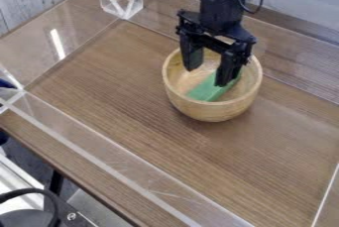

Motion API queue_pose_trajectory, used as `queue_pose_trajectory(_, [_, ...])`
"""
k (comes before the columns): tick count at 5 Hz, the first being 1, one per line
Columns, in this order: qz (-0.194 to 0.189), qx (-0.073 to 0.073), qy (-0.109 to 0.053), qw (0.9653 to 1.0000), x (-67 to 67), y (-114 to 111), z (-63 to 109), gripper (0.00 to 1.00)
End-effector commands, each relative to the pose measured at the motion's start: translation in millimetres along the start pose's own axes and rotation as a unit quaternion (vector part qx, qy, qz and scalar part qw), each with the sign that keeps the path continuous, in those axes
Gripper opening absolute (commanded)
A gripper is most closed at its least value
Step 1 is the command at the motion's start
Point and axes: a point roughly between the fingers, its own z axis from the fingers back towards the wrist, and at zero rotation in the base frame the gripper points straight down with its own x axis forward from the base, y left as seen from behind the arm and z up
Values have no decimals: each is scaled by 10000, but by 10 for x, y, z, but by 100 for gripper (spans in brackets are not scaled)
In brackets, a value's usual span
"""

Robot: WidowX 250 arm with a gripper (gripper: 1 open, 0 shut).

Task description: Remove the green block from inside the brown bowl and put it on the table

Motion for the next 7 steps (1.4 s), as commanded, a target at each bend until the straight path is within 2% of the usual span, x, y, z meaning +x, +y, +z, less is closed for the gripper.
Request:
queue_pose_trajectory(1, [-58, -14, -255, 9997, 56, 29, 120, 100])
queue_pose_trajectory(2, [-125, -58, -187, 9997, 69, 44, 74, 100])
queue_pose_trajectory(4, [-210, -202, 107, 9995, 97, 58, 51, 100])
queue_pose_trajectory(7, [-231, -72, 376, 9990, 111, 7, -41, 100])
